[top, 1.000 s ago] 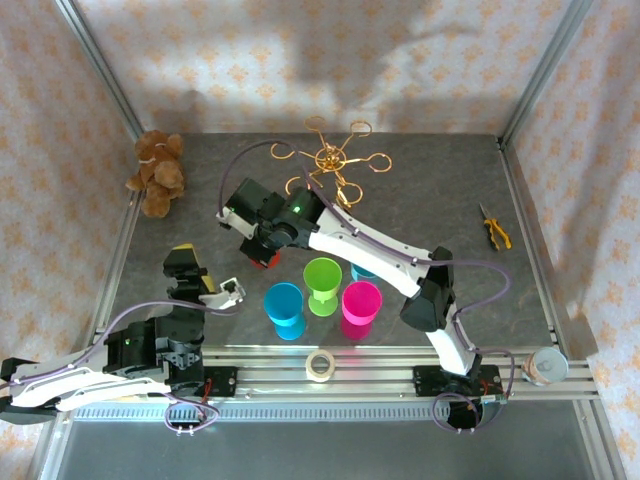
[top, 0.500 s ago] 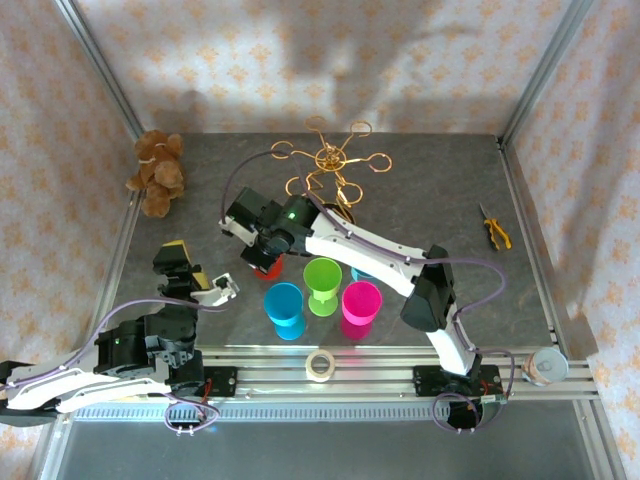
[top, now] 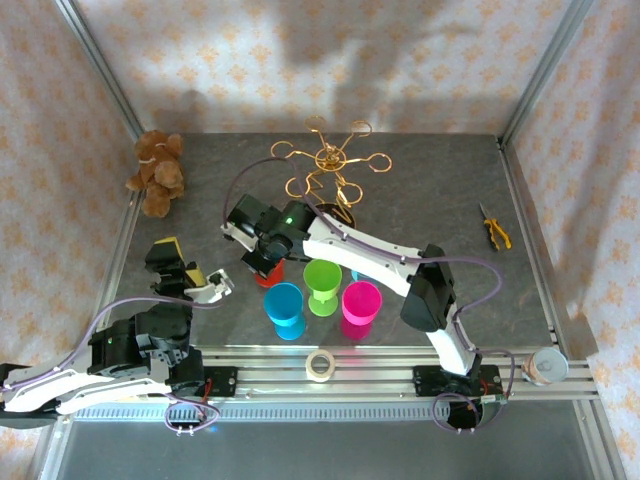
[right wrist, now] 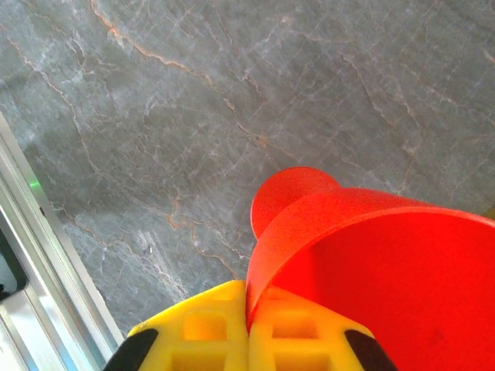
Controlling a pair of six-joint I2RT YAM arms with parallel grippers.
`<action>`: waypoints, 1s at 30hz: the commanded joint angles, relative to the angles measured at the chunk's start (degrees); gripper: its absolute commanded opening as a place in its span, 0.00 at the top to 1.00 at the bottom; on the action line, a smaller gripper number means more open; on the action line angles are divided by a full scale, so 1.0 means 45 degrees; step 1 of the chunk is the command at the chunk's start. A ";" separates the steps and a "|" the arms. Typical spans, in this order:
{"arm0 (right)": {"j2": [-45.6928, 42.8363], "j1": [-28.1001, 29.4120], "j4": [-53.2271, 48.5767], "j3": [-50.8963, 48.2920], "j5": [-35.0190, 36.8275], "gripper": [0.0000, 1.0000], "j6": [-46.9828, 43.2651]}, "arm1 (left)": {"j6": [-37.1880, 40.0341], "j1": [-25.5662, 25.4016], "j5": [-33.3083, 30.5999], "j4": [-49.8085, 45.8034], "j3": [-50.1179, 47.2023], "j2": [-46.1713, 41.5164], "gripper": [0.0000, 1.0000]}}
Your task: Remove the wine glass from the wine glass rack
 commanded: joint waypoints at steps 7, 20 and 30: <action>-0.0005 -0.0043 0.0370 -0.0011 0.0027 1.00 0.0347 | 0.0329 0.0121 -0.0163 0.0446 0.0456 -0.0096 0.03; 0.0643 -0.0057 0.0098 0.0427 -0.0049 0.98 0.0405 | 0.0422 0.0125 -0.0109 0.0606 0.0375 -0.0248 0.03; 0.0723 -0.0055 -0.0010 0.0833 0.0056 0.70 0.0503 | 0.0423 0.0137 -0.0026 0.0630 0.0155 -0.0180 0.03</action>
